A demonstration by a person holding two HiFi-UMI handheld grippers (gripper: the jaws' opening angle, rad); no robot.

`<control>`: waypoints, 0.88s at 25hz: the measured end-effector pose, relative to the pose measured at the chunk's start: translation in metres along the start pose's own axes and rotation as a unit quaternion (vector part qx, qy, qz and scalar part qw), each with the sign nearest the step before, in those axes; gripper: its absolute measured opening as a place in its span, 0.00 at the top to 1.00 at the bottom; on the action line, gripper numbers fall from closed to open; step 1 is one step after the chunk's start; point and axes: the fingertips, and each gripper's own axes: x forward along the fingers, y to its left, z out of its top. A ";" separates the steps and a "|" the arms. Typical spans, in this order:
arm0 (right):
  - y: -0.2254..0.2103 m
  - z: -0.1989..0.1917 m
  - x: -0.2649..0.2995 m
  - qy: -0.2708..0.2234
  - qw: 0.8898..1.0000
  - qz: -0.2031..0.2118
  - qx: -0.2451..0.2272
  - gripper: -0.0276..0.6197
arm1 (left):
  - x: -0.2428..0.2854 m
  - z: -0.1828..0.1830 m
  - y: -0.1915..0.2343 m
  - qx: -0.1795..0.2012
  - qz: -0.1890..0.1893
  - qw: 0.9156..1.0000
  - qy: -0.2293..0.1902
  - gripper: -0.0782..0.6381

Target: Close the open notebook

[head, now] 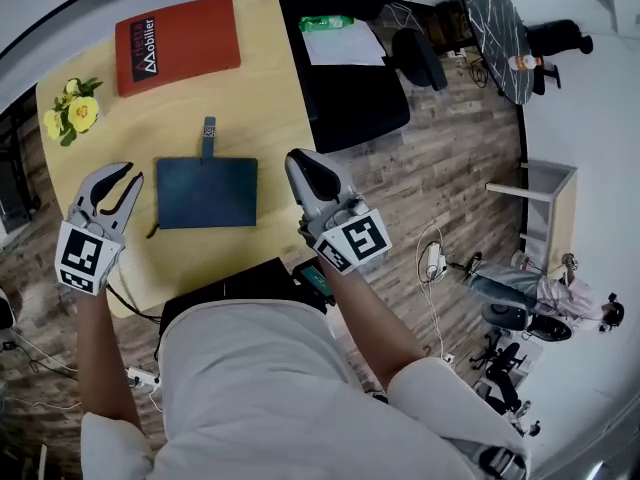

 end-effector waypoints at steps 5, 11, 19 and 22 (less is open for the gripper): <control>0.039 0.042 -0.045 -0.045 0.998 -0.016 -0.041 0.92 | -0.080 0.053 -0.010 -0.055 0.053 0.988 -0.133 0.78; 0.083 0.076 -0.087 -0.083 0.992 -0.026 -0.088 0.92 | -0.167 0.085 -0.021 -0.107 0.121 0.951 -0.263 0.78; 0.124 0.121 -0.144 -0.133 0.983 -0.038 -0.117 0.92 | -0.238 0.087 -0.071 -0.079 0.168 0.936 -0.297 0.78; 0.139 0.127 -0.159 -0.148 0.981 -0.033 -0.121 0.92 | -0.259 0.084 -0.090 -0.072 0.186 0.931 -0.307 0.78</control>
